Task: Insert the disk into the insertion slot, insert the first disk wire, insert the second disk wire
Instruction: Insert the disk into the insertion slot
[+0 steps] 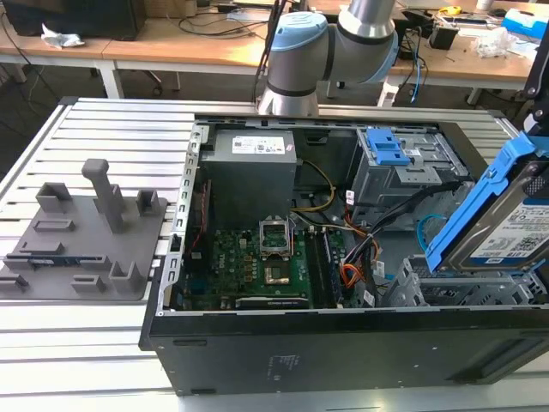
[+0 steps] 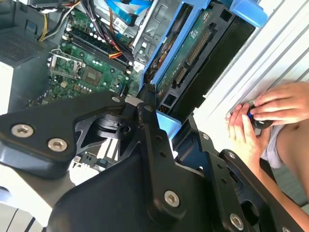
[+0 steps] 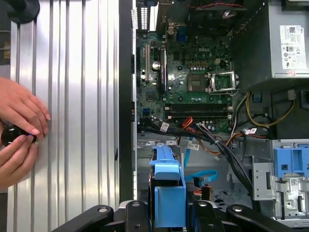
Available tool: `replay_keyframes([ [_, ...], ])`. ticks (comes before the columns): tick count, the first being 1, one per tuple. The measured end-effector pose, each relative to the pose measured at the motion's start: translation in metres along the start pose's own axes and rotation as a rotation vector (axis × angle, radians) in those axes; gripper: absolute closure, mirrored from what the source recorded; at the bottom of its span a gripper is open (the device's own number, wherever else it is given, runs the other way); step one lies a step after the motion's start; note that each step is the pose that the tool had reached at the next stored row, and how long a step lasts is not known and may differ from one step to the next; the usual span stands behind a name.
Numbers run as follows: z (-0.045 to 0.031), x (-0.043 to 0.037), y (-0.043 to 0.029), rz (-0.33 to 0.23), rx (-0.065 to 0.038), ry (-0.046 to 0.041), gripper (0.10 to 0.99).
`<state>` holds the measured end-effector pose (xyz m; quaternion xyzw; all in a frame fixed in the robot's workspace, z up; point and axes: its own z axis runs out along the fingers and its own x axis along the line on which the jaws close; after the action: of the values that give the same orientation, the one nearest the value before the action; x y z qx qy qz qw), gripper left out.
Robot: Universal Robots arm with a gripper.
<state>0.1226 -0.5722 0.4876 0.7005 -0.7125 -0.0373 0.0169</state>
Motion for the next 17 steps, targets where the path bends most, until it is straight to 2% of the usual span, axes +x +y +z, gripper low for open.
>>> replay_keyframes([
  [2,0.0001,0.0015,0.0,-0.001,0.0,-0.0134,0.722],
  [4,0.0003,0.0021,-0.0001,-0.002,0.0,-0.0206,0.722],
  [9,0.0002,0.0018,-0.0001,-0.002,0.0,-0.0206,0.722],
  [17,0.0015,-0.0041,-0.0012,-0.004,0.0,-0.0205,0.722],
])
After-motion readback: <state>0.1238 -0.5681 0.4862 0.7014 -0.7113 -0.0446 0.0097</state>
